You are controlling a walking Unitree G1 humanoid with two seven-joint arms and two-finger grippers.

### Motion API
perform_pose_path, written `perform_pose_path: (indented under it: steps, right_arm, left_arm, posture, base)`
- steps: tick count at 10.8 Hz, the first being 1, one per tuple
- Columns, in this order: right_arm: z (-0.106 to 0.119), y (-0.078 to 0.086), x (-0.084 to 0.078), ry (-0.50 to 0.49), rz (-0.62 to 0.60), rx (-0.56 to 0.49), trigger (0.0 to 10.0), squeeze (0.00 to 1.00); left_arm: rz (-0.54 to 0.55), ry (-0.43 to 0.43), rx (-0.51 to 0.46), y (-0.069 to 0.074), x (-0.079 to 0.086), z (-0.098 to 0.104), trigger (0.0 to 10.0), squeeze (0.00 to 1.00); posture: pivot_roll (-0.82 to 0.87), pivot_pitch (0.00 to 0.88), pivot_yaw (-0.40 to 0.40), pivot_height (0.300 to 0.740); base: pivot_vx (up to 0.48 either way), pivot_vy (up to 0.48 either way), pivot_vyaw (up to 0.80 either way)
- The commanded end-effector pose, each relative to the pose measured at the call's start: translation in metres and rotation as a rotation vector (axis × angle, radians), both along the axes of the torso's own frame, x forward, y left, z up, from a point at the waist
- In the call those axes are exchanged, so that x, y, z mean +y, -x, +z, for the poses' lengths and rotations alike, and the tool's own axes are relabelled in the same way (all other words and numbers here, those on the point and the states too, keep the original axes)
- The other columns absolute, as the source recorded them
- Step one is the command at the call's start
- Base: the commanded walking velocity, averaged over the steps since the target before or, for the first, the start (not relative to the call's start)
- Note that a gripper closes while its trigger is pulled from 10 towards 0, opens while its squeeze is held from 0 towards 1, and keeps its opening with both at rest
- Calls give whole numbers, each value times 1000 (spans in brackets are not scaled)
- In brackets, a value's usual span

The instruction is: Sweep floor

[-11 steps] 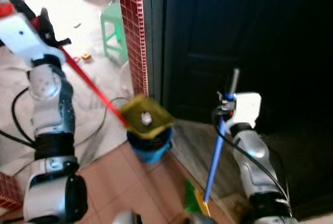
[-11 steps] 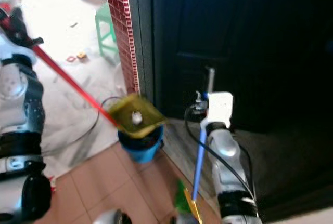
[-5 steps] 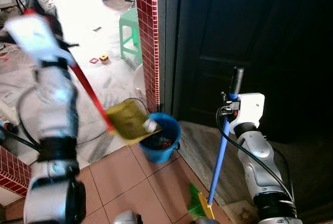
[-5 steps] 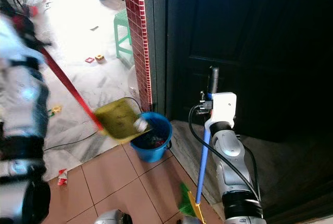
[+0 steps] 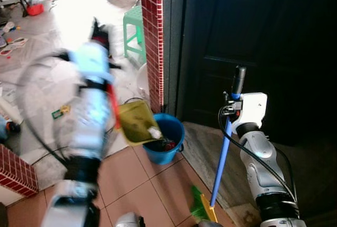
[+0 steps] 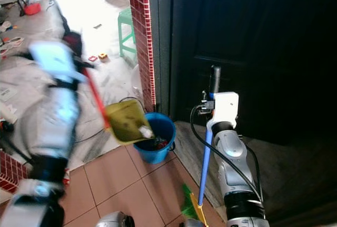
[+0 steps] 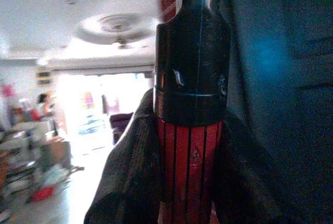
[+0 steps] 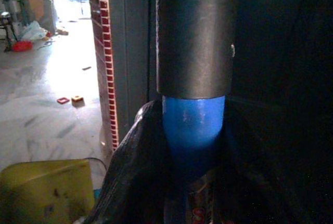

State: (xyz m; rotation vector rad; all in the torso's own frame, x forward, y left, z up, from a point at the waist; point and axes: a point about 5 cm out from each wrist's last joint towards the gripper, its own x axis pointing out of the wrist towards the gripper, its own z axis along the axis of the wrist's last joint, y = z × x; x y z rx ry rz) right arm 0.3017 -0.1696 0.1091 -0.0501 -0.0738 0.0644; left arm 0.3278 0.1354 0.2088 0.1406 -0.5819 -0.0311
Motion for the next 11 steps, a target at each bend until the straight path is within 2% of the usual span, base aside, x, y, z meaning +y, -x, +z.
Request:
perform_pose_path:
  steps: [1,3,4,5,6,7,9,10,11]
  right_arm:
    - [8,-3,3,-15,5,-40,10000,0]
    - [7,-3,3,-16,2,-41,10000,0]
    - [7,-3,2,-16,1,-42,10000,0]
    - [7,-3,2,-17,0,-42,10000,0]
    - [7,-3,3,-18,0,-42,10000,0]
    - [6,-3,3,-19,2,-41,10000,0]
    - [6,-4,3,-18,7,-41,10000,0]
    - [7,-7,4,-18,8,-43,10000,0]
    - [7,-7,5,-18,10,-46,10000,0]
  left_arm:
    - [-33,-38,-18,2,-6,2,10000,0]
    - [-259,-198,-41,9,-40,0,10000,0]
    - [-511,-364,-33,22,-68,-8,10000,0]
    - [-583,-433,-23,28,-75,-15,10000,0]
    - [-563,-422,-31,28,-74,-13,10000,0]
    - [-506,-389,-66,24,-67,-2,10000,0]
    - [-342,-236,-192,10,-44,51,10000,0]
    - [-261,-143,-259,5,-28,83,10000,0]
    - [-206,-106,-295,4,-18,100,10000,0]
  posture:
    - [-116,0,47,740]
    - [-115,0,49,740]
    - [-113,0,49,740]
    - [-110,0,49,740]
    - [-110,0,49,740]
    - [-110,0,50,740]
    - [-107,0,45,740]
    - [-104,0,44,740]
    - [-104,0,44,740]
  base:
    - [0,0,0]
    - [0,0,0]
    - [0,0,0]
    - [0,0,0]
    - [0,0,0]
    - [0,0,0]
    - [0,0,0]
    - [0,0,0]
    - [0,0,0]
